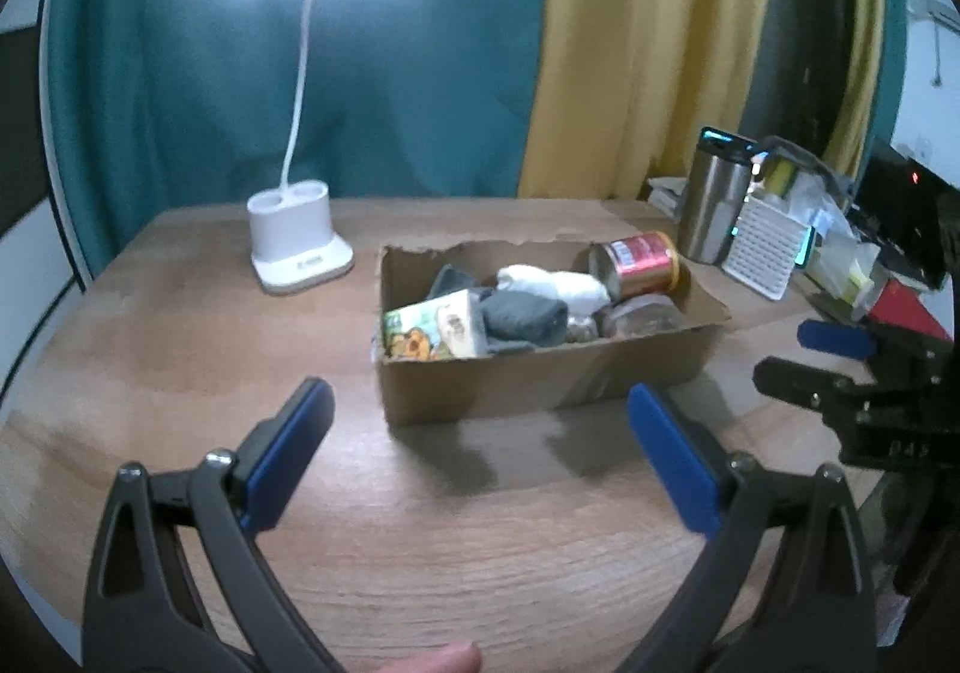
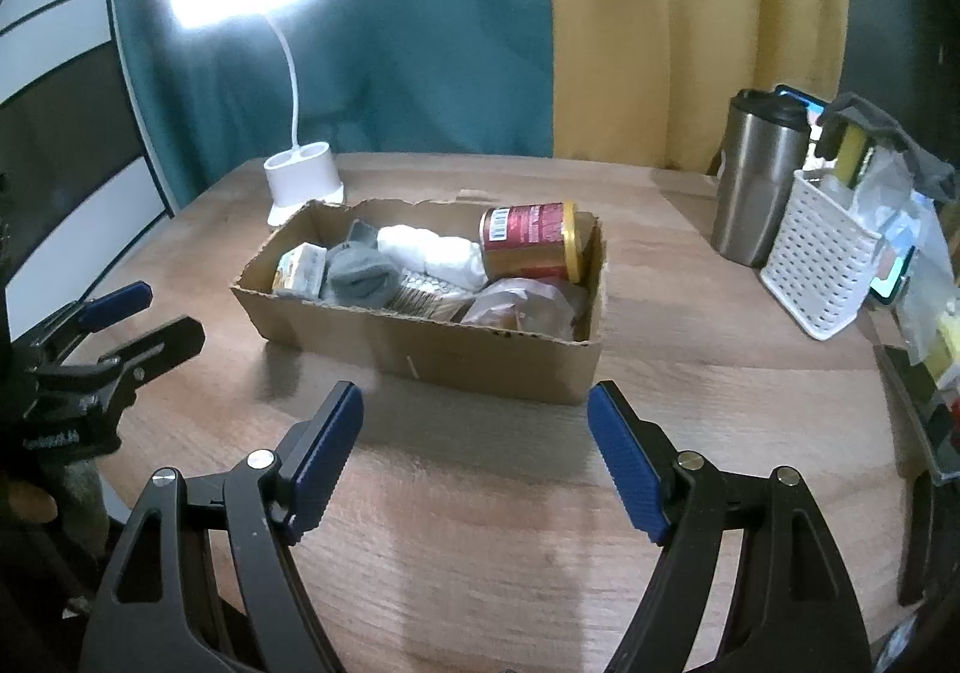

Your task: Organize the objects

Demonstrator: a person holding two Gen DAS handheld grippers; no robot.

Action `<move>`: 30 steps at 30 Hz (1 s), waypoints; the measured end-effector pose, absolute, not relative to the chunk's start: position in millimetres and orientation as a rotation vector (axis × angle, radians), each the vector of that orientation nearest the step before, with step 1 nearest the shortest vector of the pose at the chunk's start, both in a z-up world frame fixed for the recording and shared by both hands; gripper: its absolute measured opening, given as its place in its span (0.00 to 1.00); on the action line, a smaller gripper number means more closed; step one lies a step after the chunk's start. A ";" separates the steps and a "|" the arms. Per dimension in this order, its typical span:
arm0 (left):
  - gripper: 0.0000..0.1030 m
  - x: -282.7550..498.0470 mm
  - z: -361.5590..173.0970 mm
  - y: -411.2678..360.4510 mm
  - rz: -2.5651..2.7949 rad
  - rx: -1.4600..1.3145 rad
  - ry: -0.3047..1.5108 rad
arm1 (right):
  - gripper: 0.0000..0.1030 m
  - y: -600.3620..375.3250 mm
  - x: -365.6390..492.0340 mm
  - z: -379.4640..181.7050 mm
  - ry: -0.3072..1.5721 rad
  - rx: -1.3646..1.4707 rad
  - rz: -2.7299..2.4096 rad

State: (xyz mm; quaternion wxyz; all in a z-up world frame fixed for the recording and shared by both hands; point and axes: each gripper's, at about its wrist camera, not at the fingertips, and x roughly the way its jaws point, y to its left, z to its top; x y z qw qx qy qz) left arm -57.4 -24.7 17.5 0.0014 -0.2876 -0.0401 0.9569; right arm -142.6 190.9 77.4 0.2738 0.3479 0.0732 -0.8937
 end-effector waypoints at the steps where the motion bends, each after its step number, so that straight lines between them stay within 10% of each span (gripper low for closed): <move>1: 0.97 -56.1 18.0 -22.5 3.006 -0.899 -0.110 | 0.78 191.8 -141.5 77.3 0.199 0.933 -2.410; 30: 0.97 -35.5 26.8 -11.5 2.957 -0.890 -0.160 | 0.78 203.6 -113.1 79.6 0.170 0.873 -2.417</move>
